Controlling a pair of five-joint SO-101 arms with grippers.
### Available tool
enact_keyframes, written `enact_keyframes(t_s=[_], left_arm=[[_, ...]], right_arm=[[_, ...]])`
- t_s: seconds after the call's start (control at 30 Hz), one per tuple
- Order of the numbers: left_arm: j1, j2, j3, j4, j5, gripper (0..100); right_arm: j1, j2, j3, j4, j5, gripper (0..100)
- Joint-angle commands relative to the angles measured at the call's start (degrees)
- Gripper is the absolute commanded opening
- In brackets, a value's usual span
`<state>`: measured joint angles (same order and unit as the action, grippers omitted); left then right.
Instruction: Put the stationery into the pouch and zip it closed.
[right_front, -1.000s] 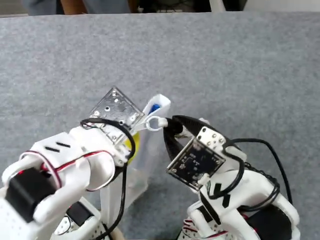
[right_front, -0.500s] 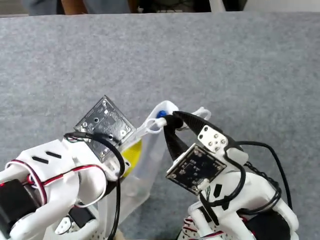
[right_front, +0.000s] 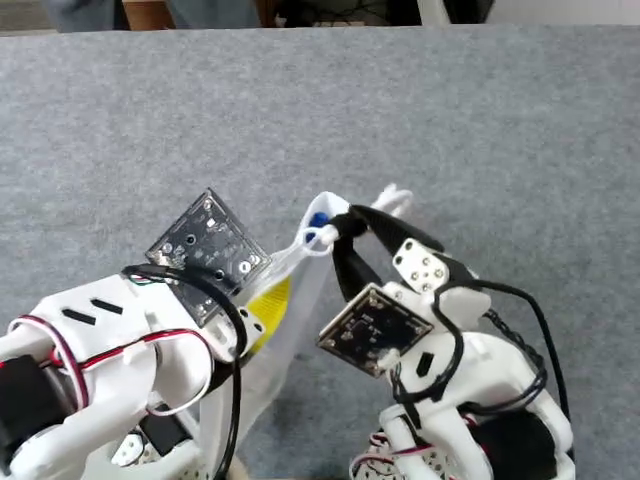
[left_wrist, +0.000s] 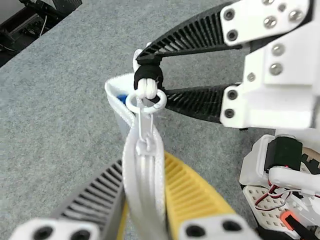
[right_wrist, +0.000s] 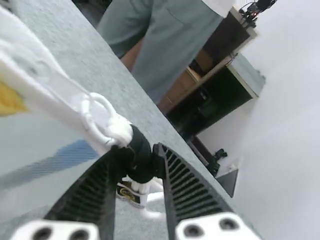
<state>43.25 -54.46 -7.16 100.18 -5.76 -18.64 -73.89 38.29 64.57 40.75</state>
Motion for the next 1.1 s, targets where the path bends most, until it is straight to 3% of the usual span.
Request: enact_keyframes(t_s=[0.0, 0.27, 0.87, 1.07], left_arm=[[1.01, -1.32, -8.48, 0.70, 0.53, 3], [3.12, -1.32, -11.65, 0.70, 2.20, 3], [2.51, -0.70, -13.23, 0.70, 2.11, 3], [2.42, -0.70, -4.18, -1.23, 1.58, 3]], right_arm=[[7.12, 1.19, 6.20, -3.87, 0.62, 1.2], [10.29, 1.19, 15.16, -13.71, 0.62, 1.2], [10.29, 0.84, 15.52, -14.24, 2.20, 1.2], [10.20, 0.84, 10.77, -14.24, 1.93, 1.2]])
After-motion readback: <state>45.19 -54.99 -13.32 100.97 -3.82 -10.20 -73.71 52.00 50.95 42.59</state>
